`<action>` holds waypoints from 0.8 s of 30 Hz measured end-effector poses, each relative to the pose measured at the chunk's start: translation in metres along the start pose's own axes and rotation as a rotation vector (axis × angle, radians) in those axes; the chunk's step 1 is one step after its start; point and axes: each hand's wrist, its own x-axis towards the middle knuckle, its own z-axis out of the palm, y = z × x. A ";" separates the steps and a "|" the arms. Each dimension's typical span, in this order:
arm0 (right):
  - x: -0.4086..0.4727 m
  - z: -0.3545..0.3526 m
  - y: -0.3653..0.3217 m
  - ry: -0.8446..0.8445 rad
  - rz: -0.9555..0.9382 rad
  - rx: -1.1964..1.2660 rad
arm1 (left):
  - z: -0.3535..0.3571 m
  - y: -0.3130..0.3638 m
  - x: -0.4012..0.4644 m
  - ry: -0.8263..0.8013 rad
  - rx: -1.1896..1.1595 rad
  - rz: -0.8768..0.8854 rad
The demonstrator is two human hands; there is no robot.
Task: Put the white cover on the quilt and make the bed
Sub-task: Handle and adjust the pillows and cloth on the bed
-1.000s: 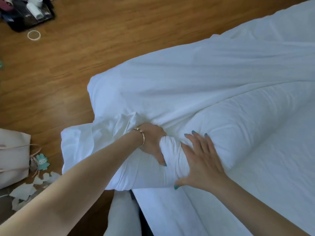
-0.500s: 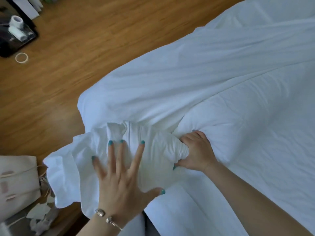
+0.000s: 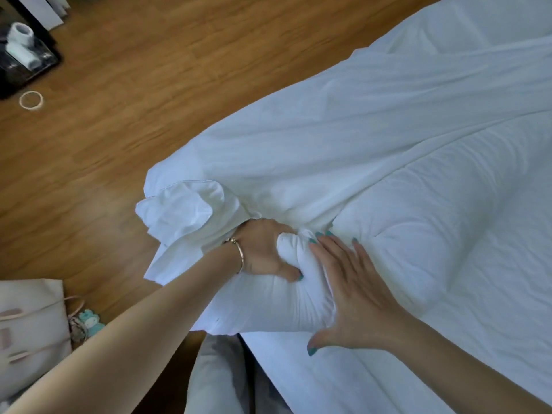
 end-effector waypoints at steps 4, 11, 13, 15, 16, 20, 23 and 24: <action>0.001 0.014 -0.013 0.040 0.199 -0.011 | 0.000 -0.002 0.018 -0.139 -0.016 0.061; 0.026 0.021 0.003 0.027 0.348 0.083 | -0.022 0.002 0.025 0.022 0.237 0.085; 0.030 0.023 0.001 -0.003 0.316 0.084 | -0.009 0.003 -0.020 0.359 0.250 0.078; 0.038 0.017 0.001 -0.029 0.295 0.094 | 0.004 0.001 -0.065 0.588 0.213 -0.043; 0.041 0.014 0.002 -0.044 0.296 0.099 | 0.008 -0.003 -0.083 0.622 0.185 -0.153; 0.046 0.011 0.008 -0.066 0.277 0.107 | 0.008 -0.026 -0.083 0.389 0.086 -0.490; 0.046 0.012 0.010 -0.033 0.280 0.091 | 0.001 -0.057 -0.047 0.416 0.016 -0.350; 0.046 0.012 0.011 -0.029 0.282 0.085 | -0.002 -0.061 -0.041 0.498 0.042 -0.230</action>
